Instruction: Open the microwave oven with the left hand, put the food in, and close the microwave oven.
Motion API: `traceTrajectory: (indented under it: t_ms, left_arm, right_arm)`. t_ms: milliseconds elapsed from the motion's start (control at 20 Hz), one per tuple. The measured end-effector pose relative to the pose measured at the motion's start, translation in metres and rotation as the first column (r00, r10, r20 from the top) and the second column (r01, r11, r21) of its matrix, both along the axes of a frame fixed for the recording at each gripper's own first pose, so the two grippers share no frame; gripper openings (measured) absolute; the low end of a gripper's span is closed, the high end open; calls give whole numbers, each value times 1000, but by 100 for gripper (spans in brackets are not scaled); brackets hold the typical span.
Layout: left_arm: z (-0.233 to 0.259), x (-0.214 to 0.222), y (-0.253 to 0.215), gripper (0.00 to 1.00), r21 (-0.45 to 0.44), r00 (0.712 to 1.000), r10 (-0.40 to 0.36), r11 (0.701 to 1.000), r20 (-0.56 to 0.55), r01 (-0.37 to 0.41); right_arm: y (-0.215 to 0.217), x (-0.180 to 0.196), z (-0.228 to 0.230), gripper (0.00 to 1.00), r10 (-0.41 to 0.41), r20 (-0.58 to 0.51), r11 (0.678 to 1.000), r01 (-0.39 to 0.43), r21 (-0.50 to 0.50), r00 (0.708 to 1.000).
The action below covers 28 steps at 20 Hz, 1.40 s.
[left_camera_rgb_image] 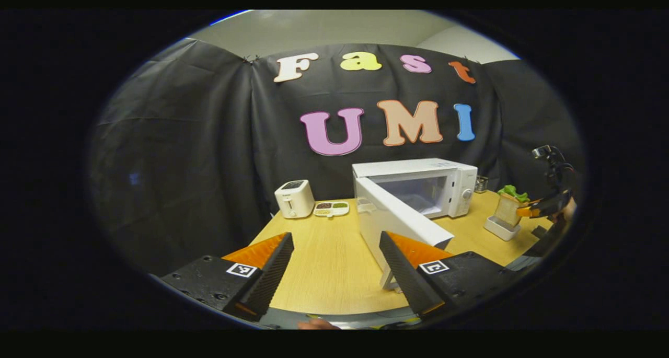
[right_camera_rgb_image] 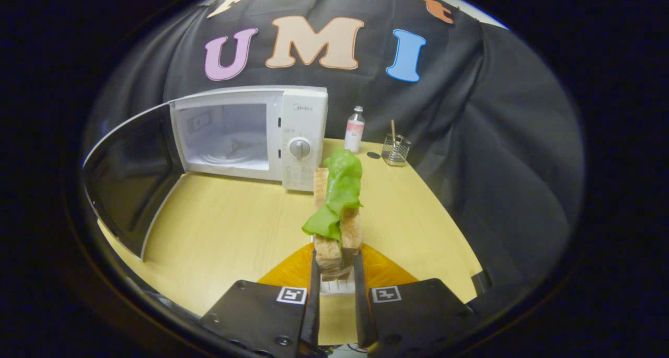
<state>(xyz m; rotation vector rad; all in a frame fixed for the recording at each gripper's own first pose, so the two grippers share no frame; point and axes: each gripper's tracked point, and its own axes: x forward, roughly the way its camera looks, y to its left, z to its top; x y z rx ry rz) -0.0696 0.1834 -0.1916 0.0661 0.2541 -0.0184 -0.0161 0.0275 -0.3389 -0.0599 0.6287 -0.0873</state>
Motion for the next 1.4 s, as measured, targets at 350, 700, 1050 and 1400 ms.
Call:
traceTrajectory:
  t_ms: [350,700,1050,1400]
  left_arm:
    - [6,-8,-6,97,-11,1000,-6,1000,-2,6]
    - [14,-24,3,96,-38,999,44,998,-1,-44]
    - [13,-38,20,97,-31,995,95,995,-17,-96]
    - [-2,-54,43,100,-47,980,186,981,-70,-189]
  right_arm:
    - [57,23,17,30,56,18,987,-58,152,998]
    - [151,73,4,30,80,-17,919,-68,389,997]
    - [234,123,-8,30,-7,-90,772,63,632,996]
    - [283,185,-10,30,-175,-179,529,246,812,968]
